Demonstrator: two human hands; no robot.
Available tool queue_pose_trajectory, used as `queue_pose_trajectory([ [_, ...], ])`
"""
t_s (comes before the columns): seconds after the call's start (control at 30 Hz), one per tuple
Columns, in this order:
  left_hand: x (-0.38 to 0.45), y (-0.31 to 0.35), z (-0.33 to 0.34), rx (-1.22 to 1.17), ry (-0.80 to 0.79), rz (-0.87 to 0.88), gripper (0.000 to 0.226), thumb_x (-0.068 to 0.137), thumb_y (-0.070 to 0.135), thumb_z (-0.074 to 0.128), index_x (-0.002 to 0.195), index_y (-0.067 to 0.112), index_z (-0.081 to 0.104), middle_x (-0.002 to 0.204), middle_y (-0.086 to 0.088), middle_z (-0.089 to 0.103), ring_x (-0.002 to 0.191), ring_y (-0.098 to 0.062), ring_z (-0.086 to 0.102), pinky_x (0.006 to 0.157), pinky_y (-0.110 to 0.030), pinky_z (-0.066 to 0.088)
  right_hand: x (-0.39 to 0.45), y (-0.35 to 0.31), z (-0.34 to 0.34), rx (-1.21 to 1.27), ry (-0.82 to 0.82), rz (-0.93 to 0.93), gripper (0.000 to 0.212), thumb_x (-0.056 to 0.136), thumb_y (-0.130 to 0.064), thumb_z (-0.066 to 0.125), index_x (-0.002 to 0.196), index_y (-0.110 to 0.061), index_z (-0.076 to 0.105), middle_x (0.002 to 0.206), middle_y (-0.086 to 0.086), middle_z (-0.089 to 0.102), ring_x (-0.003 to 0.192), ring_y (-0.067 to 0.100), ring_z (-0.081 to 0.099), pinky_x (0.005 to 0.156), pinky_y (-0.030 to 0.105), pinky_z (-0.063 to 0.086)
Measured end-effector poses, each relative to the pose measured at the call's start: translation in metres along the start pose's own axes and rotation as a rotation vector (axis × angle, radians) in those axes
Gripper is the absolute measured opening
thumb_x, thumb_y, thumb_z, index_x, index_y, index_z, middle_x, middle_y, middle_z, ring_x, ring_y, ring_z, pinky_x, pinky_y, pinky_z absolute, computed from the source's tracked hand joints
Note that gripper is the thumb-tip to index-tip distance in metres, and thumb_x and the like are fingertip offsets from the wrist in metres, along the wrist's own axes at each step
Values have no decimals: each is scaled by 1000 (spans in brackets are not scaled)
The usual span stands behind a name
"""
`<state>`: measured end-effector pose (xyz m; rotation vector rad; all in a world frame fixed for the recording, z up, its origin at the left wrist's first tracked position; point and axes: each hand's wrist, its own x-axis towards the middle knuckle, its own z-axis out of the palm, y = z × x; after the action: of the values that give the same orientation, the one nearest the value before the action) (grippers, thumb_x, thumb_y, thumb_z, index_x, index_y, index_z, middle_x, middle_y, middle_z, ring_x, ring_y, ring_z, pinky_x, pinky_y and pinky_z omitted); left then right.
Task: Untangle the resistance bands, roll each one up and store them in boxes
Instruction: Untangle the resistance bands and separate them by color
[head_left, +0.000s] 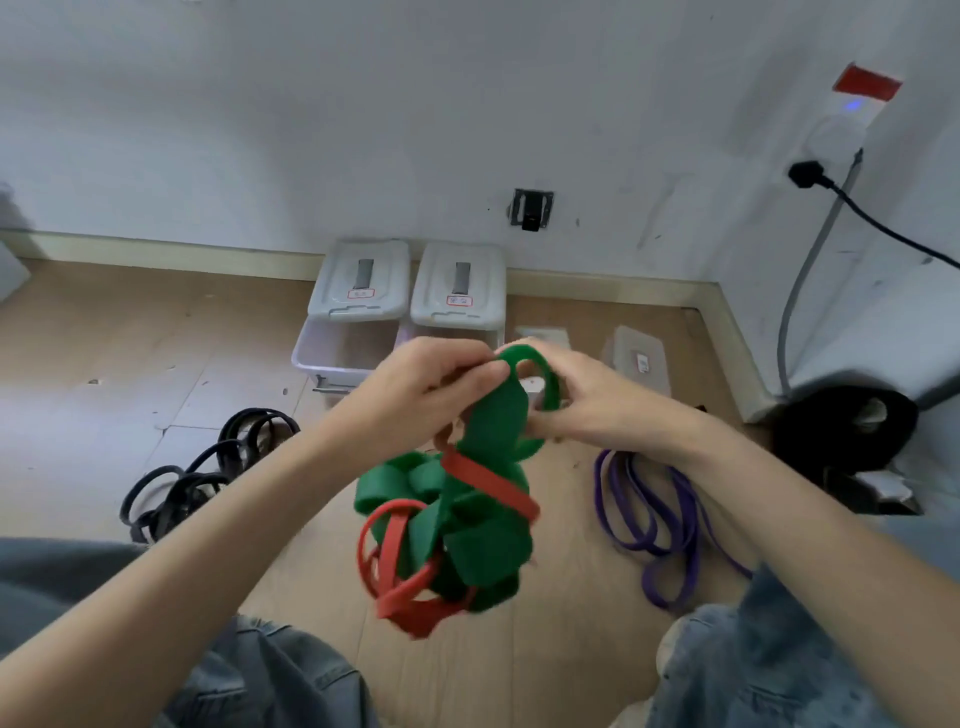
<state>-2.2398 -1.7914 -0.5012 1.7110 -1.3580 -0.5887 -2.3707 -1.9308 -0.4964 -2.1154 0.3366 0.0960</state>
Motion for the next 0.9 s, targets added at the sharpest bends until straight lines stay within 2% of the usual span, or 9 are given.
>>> queue_pose_trajectory([
  [0.1,3,-9,-7,-148,106,-16,23,90,35,49,74,20,59,56,12,56,48,-1,49,47,-17,42,-3,-14,-9,199,80,-40,28,84,-32,64,104,-14,56,84,1,68,73,12,67,61,18,51],
  [0.2,-1,-28,6,9,-67,-21,30,76,54,56,95,30,59,83,14,62,73,1,55,66,-19,46,-6,-23,-13,400,126,-136,21,87,-35,58,95,-15,59,76,1,67,71,14,66,63,25,54],
  [0.27,-7,-49,29,192,-181,-27,39,81,35,67,117,24,57,111,4,54,98,-8,52,85,-30,46,-4,-24,-6,446,162,-198,21,85,-35,57,92,-15,58,76,1,64,72,14,63,67,29,55],
  [0.33,-10,-64,43,294,-160,-21,51,80,9,69,127,9,51,119,-8,48,109,-25,50,95,-38,43,0,-21,-2,475,236,-202,22,82,-37,58,91,-17,58,77,1,63,72,14,61,71,33,54],
  [0.5,8,-57,19,89,-94,-57,22,86,0,59,107,8,59,109,-1,54,107,-20,58,92,-33,50,5,-5,-28,594,539,-45,23,83,-42,57,92,-20,59,76,-7,64,72,10,59,65,25,49],
  [0.57,11,-48,8,-16,-109,-99,20,89,3,56,96,23,57,103,1,62,99,-16,63,82,-33,56,7,3,-41,453,643,148,34,89,-39,56,114,-17,54,100,-1,63,91,15,60,79,31,53],
  [0.67,10,-35,-6,-100,-1,-112,24,90,6,55,87,29,53,89,6,65,78,-9,67,61,-23,57,-1,3,-45,138,644,304,81,78,-61,56,143,-21,28,143,2,36,124,18,44,100,42,44],
  [0.8,10,-26,-17,-324,187,-143,11,88,6,58,92,16,59,86,0,67,71,-7,69,61,-17,53,-17,-28,-18,-46,198,17,63,68,-71,56,120,-37,48,113,-22,55,101,-10,55,79,10,49],
  [0.9,10,-23,-15,-365,236,-151,11,89,6,58,89,17,61,90,3,65,71,1,66,61,-12,49,-15,-26,-6,-164,304,-71,36,75,-43,71,104,-28,55,91,-9,64,86,1,62,68,8,49],
])
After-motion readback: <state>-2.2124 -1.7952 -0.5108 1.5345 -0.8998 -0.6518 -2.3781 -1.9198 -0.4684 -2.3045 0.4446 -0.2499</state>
